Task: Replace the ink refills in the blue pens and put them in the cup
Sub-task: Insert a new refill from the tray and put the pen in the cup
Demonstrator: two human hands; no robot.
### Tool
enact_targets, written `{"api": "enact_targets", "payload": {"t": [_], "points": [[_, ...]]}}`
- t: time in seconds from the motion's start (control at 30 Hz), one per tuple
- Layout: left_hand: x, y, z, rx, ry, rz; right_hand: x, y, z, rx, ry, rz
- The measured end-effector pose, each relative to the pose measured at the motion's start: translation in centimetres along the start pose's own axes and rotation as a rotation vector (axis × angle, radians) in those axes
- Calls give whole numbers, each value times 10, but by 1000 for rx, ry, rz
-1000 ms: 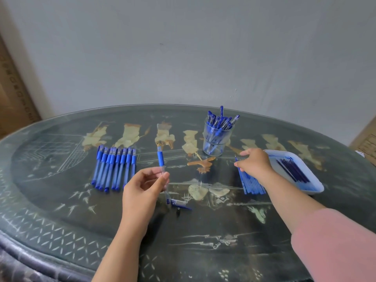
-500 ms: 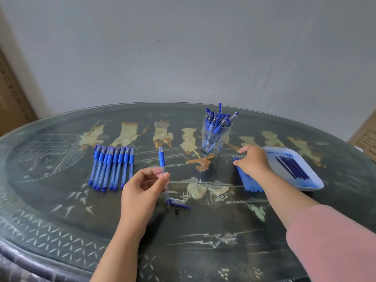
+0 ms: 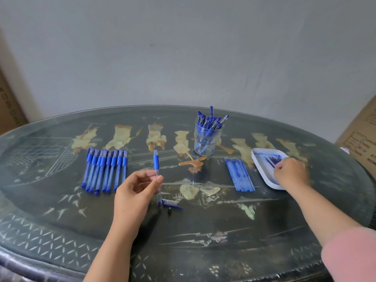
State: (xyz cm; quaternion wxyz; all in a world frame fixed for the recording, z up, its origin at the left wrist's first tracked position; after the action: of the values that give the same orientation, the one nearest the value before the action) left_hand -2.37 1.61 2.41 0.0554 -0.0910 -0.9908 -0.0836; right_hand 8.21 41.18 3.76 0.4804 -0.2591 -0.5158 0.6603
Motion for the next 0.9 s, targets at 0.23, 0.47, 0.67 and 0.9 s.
{"api": "enact_targets", "payload": {"t": [0.23, 0.47, 0.67, 0.9], "points": [[-1, -1, -1, 10, -5, 2, 7, 7, -10, -116, 35, 78], [-1, 0, -1, 17, 3, 2, 12, 6, -13, -118, 38, 38], [-1, 0, -1, 20, 9, 14, 11, 6, -9, -182, 74, 84], [-1, 0, -1, 21, 20, 23, 7, 3, -3, -133, 58, 46]]}}
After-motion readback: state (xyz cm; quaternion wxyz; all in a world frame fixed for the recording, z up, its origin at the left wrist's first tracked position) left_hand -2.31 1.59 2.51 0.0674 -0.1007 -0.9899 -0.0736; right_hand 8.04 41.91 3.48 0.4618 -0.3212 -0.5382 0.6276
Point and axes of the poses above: each hand's wrist, its own x-axis towards the middle knuckle, its own y-axis out of the palm, z = x × y, the point moved 3 cm from there along x, towards the middle knuckle, and after that the axes turned 5 degrees about y, right-handed, at the moved point
